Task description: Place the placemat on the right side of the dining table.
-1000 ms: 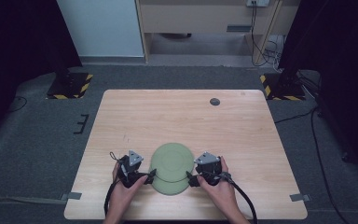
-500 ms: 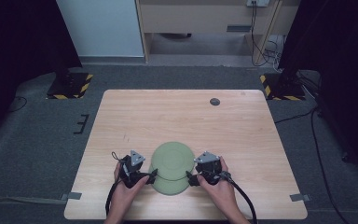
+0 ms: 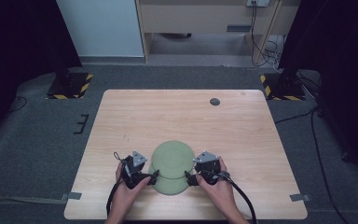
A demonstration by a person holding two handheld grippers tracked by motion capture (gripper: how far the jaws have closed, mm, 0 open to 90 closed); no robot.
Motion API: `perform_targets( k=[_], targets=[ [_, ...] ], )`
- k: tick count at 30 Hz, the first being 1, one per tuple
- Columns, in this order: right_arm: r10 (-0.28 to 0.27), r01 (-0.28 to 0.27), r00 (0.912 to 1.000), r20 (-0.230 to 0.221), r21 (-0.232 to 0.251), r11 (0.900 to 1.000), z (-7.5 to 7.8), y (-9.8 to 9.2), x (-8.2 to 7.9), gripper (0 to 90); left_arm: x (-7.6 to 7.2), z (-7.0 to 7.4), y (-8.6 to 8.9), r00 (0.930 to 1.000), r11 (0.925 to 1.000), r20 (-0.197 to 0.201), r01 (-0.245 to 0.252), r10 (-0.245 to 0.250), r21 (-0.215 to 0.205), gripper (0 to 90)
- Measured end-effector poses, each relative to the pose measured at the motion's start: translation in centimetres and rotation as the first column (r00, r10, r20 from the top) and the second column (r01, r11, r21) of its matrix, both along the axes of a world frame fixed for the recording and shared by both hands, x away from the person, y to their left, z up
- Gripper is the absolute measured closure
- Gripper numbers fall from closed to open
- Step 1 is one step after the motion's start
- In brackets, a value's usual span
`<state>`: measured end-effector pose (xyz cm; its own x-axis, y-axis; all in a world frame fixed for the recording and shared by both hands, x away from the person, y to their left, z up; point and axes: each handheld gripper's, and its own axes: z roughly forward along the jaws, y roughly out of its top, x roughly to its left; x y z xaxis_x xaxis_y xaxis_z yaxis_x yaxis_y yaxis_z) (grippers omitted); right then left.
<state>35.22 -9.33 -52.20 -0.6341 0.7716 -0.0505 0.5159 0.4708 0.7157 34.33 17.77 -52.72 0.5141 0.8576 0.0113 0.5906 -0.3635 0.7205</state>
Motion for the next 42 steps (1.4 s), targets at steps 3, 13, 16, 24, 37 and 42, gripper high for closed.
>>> perform_targets(
  k=[3, 13, 16, 24, 37, 42],
  targets=[
    [0.0, 0.0, 1.0, -0.001, -0.01, 1.0, -0.18, 0.32, 0.01, 8.3, 0.24, -0.01, -0.28, 1.0, 0.9999, 0.003, -0.004, 0.004, 0.011, 1.1],
    [0.003, -0.003, 1.0, 0.002, -0.013, 1.0, -0.17, 0.44, 0.09, 9.7, 0.27, -0.03, -0.56, 1.0, 1.0, 0.003, 0.001, 0.0, -0.003, 1.6],
    [-0.005, 0.005, 1.0, 0.005, -0.015, 1.0, -0.23, 0.48, 0.44, 6.6, 0.51, -0.09, -0.59, 1.0, 0.9999, -0.002, -0.009, 0.009, -0.012, 0.3],
    [0.019, -0.019, 0.9997, -0.012, -0.011, 1.0, -0.11, 0.65, -0.04, 10.5, 0.27, -0.09, -0.63, 1.0, 1.0, -0.001, -0.002, 0.002, -0.002, 3.2],
    [0.011, -0.011, 0.9999, -0.012, -0.021, 1.0, -0.05, 0.56, 0.15, 9.8, 0.1, -0.13, -0.92, 1.0, 1.0, -0.004, 0.004, -0.004, -0.003, 3.1],
    [-0.006, 0.005, 0.9997, -0.024, -0.012, 1.0, -0.14, 0.8, 0.61, 7.2, 0.22, -0.16, -0.88, 1.0, 0.9999, -0.004, -0.001, 0.0, -0.012, 2.2]
  ],
)
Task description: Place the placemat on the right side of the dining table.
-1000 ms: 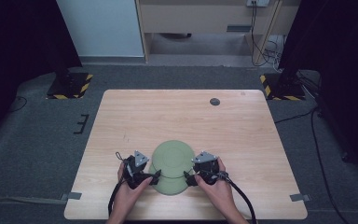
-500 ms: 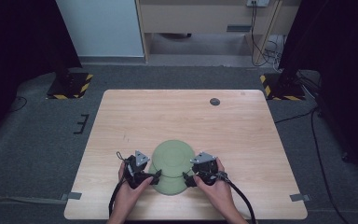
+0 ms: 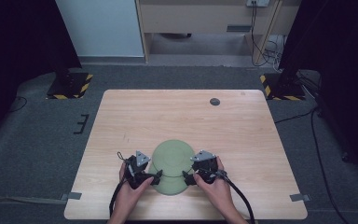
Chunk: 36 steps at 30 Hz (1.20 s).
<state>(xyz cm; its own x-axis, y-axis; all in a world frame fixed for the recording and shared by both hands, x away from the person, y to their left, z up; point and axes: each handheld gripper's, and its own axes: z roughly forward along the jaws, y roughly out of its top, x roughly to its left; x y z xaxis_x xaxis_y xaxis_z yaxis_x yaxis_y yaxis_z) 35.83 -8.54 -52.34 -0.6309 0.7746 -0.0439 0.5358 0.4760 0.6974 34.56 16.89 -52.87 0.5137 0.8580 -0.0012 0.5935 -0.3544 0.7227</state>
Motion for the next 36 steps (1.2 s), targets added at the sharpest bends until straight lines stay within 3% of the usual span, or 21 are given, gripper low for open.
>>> perform_targets(
  k=[4, 11, 12, 13, 15, 16, 17, 20, 25, 28, 31, 33, 36],
  targets=[
    [0.015, -0.016, 0.999, -0.042, -0.013, 1.0, 0.5, -0.1, 0.4, 6.9, -0.2, 0.0, 0.0, 0.9999, 0.9999, 0.001, 0.012, -0.012, -0.002, 3.2],
    [0.032, -0.034, 0.9938, -0.107, -0.019, 0.999, 2.1, -0.3, 3.2, 7.4, -0.2, 0.0, -0.1, 0.9998, 0.9998, 0.002, 0.018, -0.018, -0.002, 3.0],
    [0.045, -0.047, 0.9884, -0.145, -0.011, 0.999, 2.4, -0.1, 4.3, 12.1, -0.1, 0.0, -0.1, 0.9998, 0.9998, 0.002, 0.018, -0.018, -0.002, 2.6],
    [0.045, -0.047, 0.9884, -0.145, -0.011, 0.999, 2.4, -0.1, 4.3, 12.1, -0.1, 0.0, -0.1, 0.9998, 0.9998, 0.002, 0.018, -0.018, -0.002, 2.4],
    [0.049, -0.05, 0.9814, -0.186, 0.002, 0.999, 2.5, 0.0, 5.4, 14.4, -0.1, 0.0, -0.1, 0.9999, 0.9999, 0.0, 0.017, -0.017, -0.004, 2.3],
    [0.059, -0.054, 0.9724, -0.226, 0.03, 0.998, 2.4, 0.1, 6.4, 16.0, -0.1, 0.0, -0.1, 0.9998, 0.9998, 0.001, 0.02, -0.02, -0.005, 2.5],
    [0.059, -0.054, 0.9724, -0.226, 0.03, 0.998, 2.4, 0.1, 6.4, 16.0, -0.1, 0.0, -0.1, 0.9998, 0.9998, 0.001, 0.02, -0.02, -0.005, 2.5],
    [0.083, -0.076, 0.9592, -0.27, 0.037, 0.996, 2.4, 0.7, 7.7, 16.5, -0.1, 0.1, 0.0, 0.9998, 0.9998, 0.007, 0.018, -0.018, -0.007, 3.3],
    [0.089, -0.07, 0.952, -0.293, 0.074, 0.995, 2.3, 1.1, 8.5, 16.6, 0.0, 0.0, 0.0, 0.9998, 0.9998, 0.005, 0.018, -0.018, -0.002, 3.1],
    [0.097, -0.069, 0.9399, -0.327, 0.097, 0.993, 1.7, 1.3, 9.0, 17.1, -0.1, 0.1, 0.0, 0.9999, 0.9999, 0.009, 0.014, -0.014, 0.006, 3.3],
    [0.088, -0.063, 0.9418, -0.324, 0.087, 0.994, 1.4, 1.3, 9.2, 17.6, -0.2, 0.3, 0.1, 0.9997, 1.0, 0.025, 0.002, -0.002, 0.005, 3.3],
    [0.093, -0.065, 0.9347, -0.343, 0.094, 0.993, 1.1, 1.1, 9.4, 17.3, -0.1, 0.2, 0.1, 0.9998, 1.0, 0.019, 0.005, -0.005, 0.004, 3.3],
    [0.096, -0.066, 0.9351, -0.341, 0.096, 0.993, 1.1, 1.2, 9.4, 17.2, -0.1, 0.0, 0.1, 1.0, 1.0, 0.004, 0.009, -0.009, 0.004, 3.3]
  ],
)
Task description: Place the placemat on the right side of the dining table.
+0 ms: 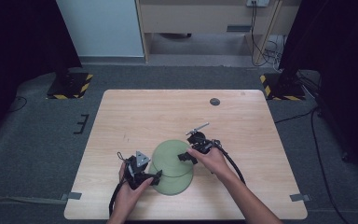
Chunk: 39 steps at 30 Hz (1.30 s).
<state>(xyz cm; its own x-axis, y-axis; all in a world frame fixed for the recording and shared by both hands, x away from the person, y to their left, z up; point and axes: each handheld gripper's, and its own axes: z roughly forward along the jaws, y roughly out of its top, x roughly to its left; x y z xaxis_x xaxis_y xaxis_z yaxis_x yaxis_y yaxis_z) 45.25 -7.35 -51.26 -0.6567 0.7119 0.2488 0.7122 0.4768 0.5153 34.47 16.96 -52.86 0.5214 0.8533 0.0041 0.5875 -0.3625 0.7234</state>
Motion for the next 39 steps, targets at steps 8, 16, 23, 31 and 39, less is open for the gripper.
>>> perform_targets(
  k=[8, 16, 23, 31, 39],
  targets=[
    [0.005, -0.005, 1.0, 0.004, 0.011, 1.0, -0.1, 0.3, -0.1, 14.4, -0.1, 0.0, 0.0, 1.0, 1.0, -0.001, 0.007, -0.007, -0.001, 3.4],
    [-0.006, 0.006, 1.0, 0.007, 0.013, 1.0, -0.1, 0.2, 0.1, 14.7, -0.3, 0.0, -0.1, 0.9999, 0.9999, -0.002, 0.015, -0.015, -0.004, 3.7],
    [-0.001, 0.001, 1.0, 0.002, 0.027, 1.0, -0.1, 0.1, 0.1, 16.9, -0.3, 0.0, -0.2, 1.0, 1.0, 0.001, 0.009, -0.009, 0.0, 3.0],
    [0.004, -0.003, 0.9996, -0.028, 0.028, 1.0, 0.2, -0.2, 0.1, 22.9, -0.2, -0.1, -0.1, 1.0, 1.0, -0.005, 0.004, -0.004, -0.005, 1.1],
    [-0.004, 0.005, 0.9998, -0.021, 0.05, 0.999, 1.3, -0.5, 0.1, 24.9, 0.0, -0.2, 0.0, 0.9999, 0.9999, -0.014, 0.007, -0.007, -0.008, 0.4]
  ],
)
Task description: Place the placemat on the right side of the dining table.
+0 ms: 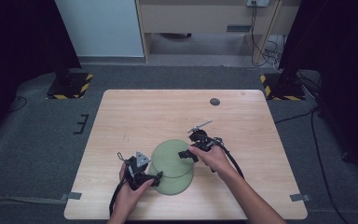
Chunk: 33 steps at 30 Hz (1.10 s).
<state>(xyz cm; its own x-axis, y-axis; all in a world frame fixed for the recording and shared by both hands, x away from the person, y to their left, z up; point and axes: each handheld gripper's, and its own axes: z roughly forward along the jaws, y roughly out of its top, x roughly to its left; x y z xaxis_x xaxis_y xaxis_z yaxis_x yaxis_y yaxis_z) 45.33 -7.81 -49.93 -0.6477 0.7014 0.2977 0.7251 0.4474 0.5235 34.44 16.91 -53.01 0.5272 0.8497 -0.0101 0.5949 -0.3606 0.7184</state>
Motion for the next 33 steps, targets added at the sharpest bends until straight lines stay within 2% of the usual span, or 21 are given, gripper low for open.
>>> perform_targets(
  k=[6, 7, 8, 10, 13, 15, 20, 21, 22, 24, 25, 28, 33],
  targets=[
    [0.004, -0.004, 0.9997, 0.023, 0.004, 1.0, 1.0, 0.2, -0.1, 26.9, 0.0, 0.1, -0.2, 1.0, 0.9999, 0.002, -0.001, 0.001, 0.01, 0.3],
    [0.005, -0.006, 0.9994, 0.035, 0.029, 1.0, 1.5, 0.0, -0.1, 29.9, 0.0, 0.1, -0.2, 1.0, 0.9999, 0.001, -0.001, 0.001, 0.011, 0.2],
    [0.005, -0.006, 0.9994, 0.035, 0.029, 1.0, 1.5, 0.0, -0.1, 29.9, 0.1, 0.1, -0.2, 1.0, 1.0, 0.0, -0.002, 0.002, 0.01, 0.2],
    [-0.005, 0.002, 0.9992, 0.039, 0.091, 0.996, 2.1, -0.4, 0.0, 35.3, 0.1, 0.1, -0.2, 1.0, 1.0, 0.0, -0.002, 0.002, 0.009, 0.3],
    [0.009, -0.013, 0.9997, 0.024, 0.166, 0.986, 2.5, -1.0, 0.1, 41.2, 0.1, 0.1, -0.2, 1.0, 1.0, 0.0, -0.002, 0.002, 0.008, 0.2],
    [0.031, -0.032, 0.9995, 0.011, 0.216, 0.976, 2.8, -1.4, 0.0, 47.9, 0.1, 0.1, -0.2, 1.0, 1.0, 0.0, -0.003, 0.003, 0.008, 0.2],
    [0.068, -0.071, 0.9975, 0.02, 0.196, 0.978, 2.8, -1.5, -0.3, 56.4, 0.1, 0.1, -0.2, 1.0, 1.0, 0.0, -0.003, 0.003, 0.007, 0.2],
    [0.095, -0.094, 0.9954, 0.001, 0.176, 0.98, 2.5, -1.3, -0.4, 61.6, 0.1, 0.1, -0.2, 1.0, 1.0, -0.001, -0.003, 0.003, 0.006, 0.2],
    [0.095, -0.094, 0.9954, 0.001, 0.176, 0.98, 2.5, -1.3, -0.4, 61.6, 0.1, 0.1, -0.2, 1.0, 1.0, 0.0, -0.004, 0.004, 0.006, 0.2],
    [0.11, -0.111, 0.9938, 0.012, 0.126, 0.986, 2.2, -1.0, -0.6, 65.5, 0.0, 0.1, -0.2, 1.0, 1.0, 0.0, -0.004, 0.004, 0.006, 0.2],
    [0.101, -0.103, 0.9945, 0.03, 0.097, 0.99, 2.2, -0.8, -0.7, 67.4, 0.0, 0.1, -0.2, 1.0, 1.0, 0.002, -0.004, 0.004, 0.005, 0.2],
    [0.074, -0.078, 0.9956, 0.058, 0.071, 0.994, 2.0, -0.6, -0.4, 74.0, 0.0, 0.0, -0.2, 1.0, 1.0, 0.002, -0.004, 0.004, 0.004, 0.2],
    [0.072, -0.075, 0.9961, 0.05, 0.059, 0.995, 1.8, -0.6, -0.3, 79.7, 0.0, 0.0, -0.2, 1.0, 1.0, 0.003, -0.003, 0.003, 0.005, 0.3]
  ],
)
